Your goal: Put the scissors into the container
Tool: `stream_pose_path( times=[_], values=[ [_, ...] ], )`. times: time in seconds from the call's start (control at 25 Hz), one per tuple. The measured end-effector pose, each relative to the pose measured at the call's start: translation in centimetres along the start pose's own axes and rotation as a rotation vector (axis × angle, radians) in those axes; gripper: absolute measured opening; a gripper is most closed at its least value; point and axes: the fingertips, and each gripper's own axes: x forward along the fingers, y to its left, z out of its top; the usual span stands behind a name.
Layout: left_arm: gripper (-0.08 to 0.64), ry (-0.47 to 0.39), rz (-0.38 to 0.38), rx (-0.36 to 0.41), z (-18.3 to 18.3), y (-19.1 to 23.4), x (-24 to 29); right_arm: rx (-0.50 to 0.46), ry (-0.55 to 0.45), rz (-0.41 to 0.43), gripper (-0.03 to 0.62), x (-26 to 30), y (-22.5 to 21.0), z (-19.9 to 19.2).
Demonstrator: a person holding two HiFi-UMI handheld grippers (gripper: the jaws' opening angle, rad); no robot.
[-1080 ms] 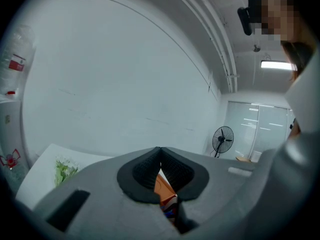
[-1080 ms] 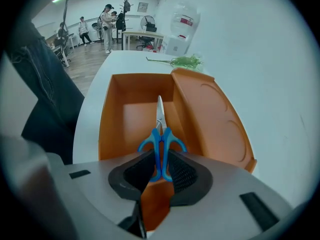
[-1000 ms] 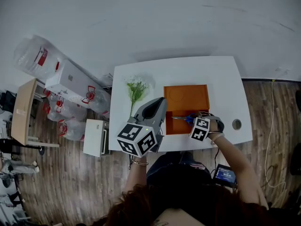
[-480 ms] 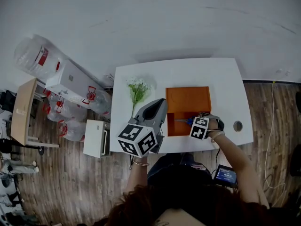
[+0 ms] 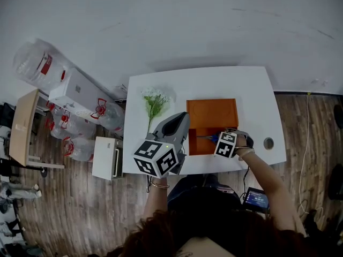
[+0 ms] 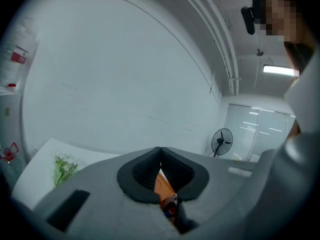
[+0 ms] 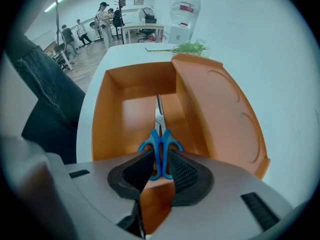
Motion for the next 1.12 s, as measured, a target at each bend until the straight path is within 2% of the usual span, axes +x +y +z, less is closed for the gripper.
stream_pose_path(
  times=[0.2,0.44,0.6,0.84,0.92,1.12],
  values=[
    [0.015,-0.003,-0.001,-0.002,0.2,0.0,-0.2,0.049,-0.057,-0.037,0.092,-1.0,-0.3,0.6],
    [0.017,-0.012,0.003,0.005,0.5,-0.1,-0.1,0.133,-0.179,-0.116,0.1,-2.9,-0.8,1.8],
    [0.017,-0.02,0.002,0.016,0.7,-0.5,-0.1,0.193,-0.245,-0.168,0.075,-4.6,-1.4,2.2],
    [0.015,-0.008,-0.031,0.045,0.4,-1.7,0.1,0.328,-0.41,-0.252,0.06,-8.4,-2.7,3.8],
    [0.017,-0.009,-0.037,0.052,0.5,-2.2,0.2,0.37,-0.456,-0.289,0.037,-9.9,-3.3,4.1],
    [0.017,-0.013,-0.047,0.063,0.7,-3.0,0.6,0.428,-0.528,-0.367,0.005,-12.9,-4.6,4.3]
  ],
)
